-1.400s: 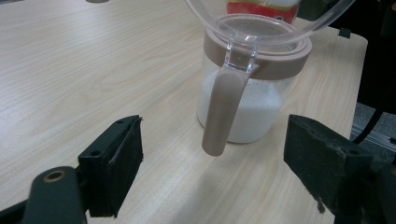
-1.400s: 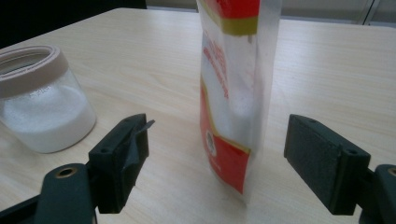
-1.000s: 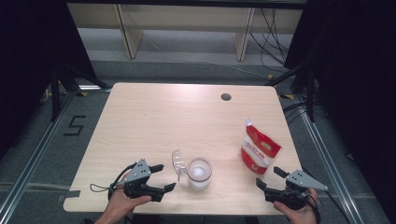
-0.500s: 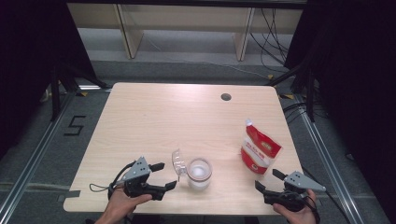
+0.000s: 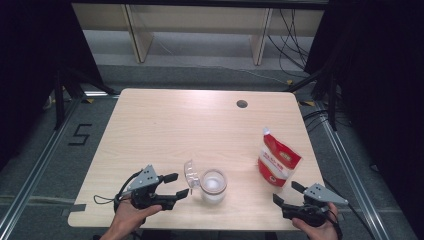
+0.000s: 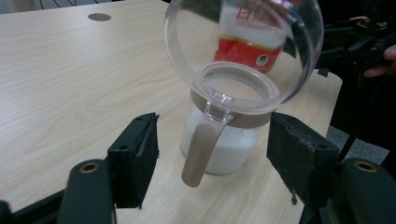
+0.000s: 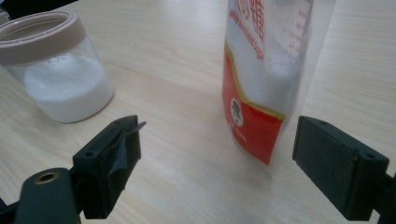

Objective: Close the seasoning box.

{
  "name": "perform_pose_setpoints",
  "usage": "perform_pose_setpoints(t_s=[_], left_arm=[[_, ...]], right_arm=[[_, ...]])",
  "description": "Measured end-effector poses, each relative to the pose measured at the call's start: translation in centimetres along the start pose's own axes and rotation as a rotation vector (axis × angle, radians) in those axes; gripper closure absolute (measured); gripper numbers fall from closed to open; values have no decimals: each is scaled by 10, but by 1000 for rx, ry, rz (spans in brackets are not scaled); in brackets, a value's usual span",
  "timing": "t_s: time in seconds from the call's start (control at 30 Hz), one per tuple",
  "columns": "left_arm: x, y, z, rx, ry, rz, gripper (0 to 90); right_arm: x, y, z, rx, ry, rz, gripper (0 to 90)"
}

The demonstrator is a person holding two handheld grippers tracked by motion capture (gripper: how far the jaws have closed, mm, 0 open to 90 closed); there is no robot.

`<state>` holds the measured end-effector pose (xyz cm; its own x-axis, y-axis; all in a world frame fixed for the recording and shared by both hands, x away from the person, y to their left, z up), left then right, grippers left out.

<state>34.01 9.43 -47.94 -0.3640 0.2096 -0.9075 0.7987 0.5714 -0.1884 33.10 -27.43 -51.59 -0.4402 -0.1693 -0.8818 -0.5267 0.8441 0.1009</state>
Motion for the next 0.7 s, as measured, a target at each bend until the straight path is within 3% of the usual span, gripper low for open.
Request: perform_pose_setpoints(t_s=[0.1,0.13,0.2,0.33,0.37,0.4,0.5,0.57,0.6,0.7], left_arm=[[-4,-1,-2,-1,-15,23,476],[-4,-2,-3,-4,-17,44,572],[-5,-2,-3,-9,-20,50,665],[-5,-2,-2,-25,-13,77,767],[-6,-1,-2,-36,-6,88,792],[-7,-1,-1,-39,-7,91,839],[-9,-2,0,-42,-6,103,864],[-11,-2,2,-41,-7,108,879],[-11,-3,3,-40,-10,106,884],[-12,-4,4,-38,-4,113,888]], right_arm=[[0,1,0,-11,4,-3,160],[0,1,0,-13,4,-1,160],[0,0,0,-4,0,-20,160],[1,5,1,-14,-3,30,161],[2,4,0,-5,17,17,162],[0,2,1,-8,1,-4,162],[0,5,1,-15,-4,30,162],[0,2,1,-14,-6,-2,162],[1,5,1,-14,-2,33,162],[1,4,0,-8,11,21,162]])
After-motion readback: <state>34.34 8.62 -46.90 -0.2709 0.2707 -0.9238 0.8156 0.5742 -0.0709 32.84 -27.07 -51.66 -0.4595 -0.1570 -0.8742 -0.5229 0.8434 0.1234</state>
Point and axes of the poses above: each handheld gripper's, and its own axes: z roughly forward along the jaws, x roughly out of its underside, y roughly to its left, the point moved 7 cm from there along z, roughly forward along the jaws
